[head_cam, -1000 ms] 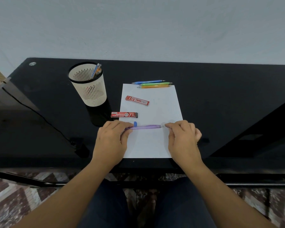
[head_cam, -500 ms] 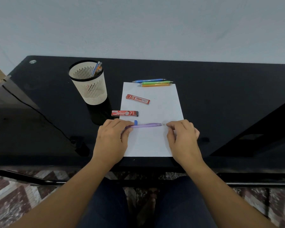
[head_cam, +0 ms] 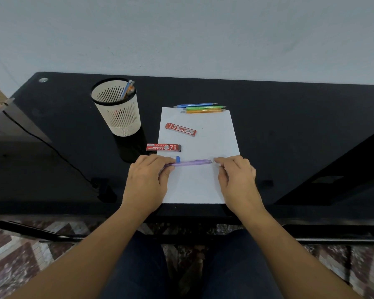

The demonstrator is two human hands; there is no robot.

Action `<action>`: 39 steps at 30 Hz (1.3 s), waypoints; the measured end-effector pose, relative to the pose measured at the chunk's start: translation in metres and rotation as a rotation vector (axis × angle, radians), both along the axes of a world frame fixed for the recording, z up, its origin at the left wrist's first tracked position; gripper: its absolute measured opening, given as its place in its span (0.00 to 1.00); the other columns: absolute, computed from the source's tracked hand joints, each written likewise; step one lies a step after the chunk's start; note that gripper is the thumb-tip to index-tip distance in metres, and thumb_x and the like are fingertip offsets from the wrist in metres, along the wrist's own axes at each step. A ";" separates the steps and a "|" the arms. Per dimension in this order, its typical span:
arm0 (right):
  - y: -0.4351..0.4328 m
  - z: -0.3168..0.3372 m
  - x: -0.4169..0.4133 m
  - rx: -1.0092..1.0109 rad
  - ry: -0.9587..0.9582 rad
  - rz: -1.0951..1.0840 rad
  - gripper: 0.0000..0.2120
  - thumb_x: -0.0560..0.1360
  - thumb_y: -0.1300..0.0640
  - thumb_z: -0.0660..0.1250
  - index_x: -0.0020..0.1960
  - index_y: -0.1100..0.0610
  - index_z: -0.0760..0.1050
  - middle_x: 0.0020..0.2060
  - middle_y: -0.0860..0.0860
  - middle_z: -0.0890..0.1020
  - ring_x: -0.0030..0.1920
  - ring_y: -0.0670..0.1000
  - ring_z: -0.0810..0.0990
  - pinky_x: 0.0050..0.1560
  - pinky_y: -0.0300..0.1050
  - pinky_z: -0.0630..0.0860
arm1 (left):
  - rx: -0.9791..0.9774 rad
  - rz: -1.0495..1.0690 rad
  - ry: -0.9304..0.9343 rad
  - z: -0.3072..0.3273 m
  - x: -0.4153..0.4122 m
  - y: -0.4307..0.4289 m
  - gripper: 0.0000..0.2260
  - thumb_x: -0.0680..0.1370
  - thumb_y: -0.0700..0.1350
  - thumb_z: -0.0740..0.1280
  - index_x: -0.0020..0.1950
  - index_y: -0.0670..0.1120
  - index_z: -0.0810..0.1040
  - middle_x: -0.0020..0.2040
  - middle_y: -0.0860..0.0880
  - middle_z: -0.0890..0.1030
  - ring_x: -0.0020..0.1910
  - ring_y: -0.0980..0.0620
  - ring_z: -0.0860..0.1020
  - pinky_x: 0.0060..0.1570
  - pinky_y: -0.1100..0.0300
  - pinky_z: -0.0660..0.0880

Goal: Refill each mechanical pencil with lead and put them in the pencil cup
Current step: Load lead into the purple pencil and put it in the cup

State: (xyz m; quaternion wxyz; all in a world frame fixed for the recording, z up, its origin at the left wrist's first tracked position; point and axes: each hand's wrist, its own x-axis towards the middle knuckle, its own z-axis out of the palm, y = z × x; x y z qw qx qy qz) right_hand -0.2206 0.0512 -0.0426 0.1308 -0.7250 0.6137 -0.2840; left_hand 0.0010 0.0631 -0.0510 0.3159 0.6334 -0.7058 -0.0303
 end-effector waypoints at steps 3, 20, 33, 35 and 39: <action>0.000 0.000 -0.001 -0.002 -0.023 0.003 0.14 0.78 0.58 0.62 0.63 0.50 0.74 0.54 0.45 0.74 0.58 0.52 0.70 0.53 0.35 0.60 | 0.001 -0.001 0.004 0.000 0.000 0.000 0.10 0.78 0.47 0.66 0.58 0.49 0.81 0.53 0.53 0.82 0.52 0.54 0.75 0.53 0.58 0.71; -0.001 -0.004 -0.004 -0.230 -0.034 0.043 0.05 0.77 0.58 0.66 0.52 0.53 0.79 0.47 0.46 0.78 0.49 0.46 0.71 0.52 0.41 0.65 | -0.051 -0.028 0.004 -0.001 0.001 0.001 0.08 0.78 0.45 0.68 0.57 0.50 0.81 0.52 0.53 0.82 0.52 0.53 0.75 0.52 0.59 0.69; 0.000 -0.003 -0.005 -0.169 -0.057 -0.042 0.03 0.74 0.59 0.68 0.45 0.52 0.78 0.45 0.45 0.75 0.48 0.47 0.71 0.52 0.41 0.66 | -0.058 0.012 0.021 -0.002 0.000 0.001 0.08 0.78 0.45 0.68 0.56 0.49 0.81 0.52 0.53 0.82 0.51 0.52 0.75 0.50 0.55 0.72; 0.001 -0.001 -0.005 -0.132 -0.062 -0.034 0.01 0.73 0.57 0.69 0.44 0.51 0.78 0.45 0.44 0.73 0.50 0.47 0.70 0.51 0.32 0.62 | -0.056 0.011 0.021 -0.002 0.001 0.001 0.08 0.78 0.45 0.67 0.56 0.49 0.81 0.52 0.53 0.82 0.51 0.52 0.75 0.51 0.55 0.72; 0.003 0.001 -0.005 -0.046 -0.101 -0.042 0.02 0.72 0.56 0.71 0.44 0.51 0.79 0.46 0.43 0.71 0.52 0.50 0.70 0.50 0.20 0.59 | -0.059 0.011 0.026 -0.002 0.001 0.000 0.09 0.78 0.45 0.67 0.56 0.49 0.81 0.52 0.53 0.82 0.51 0.52 0.75 0.51 0.54 0.73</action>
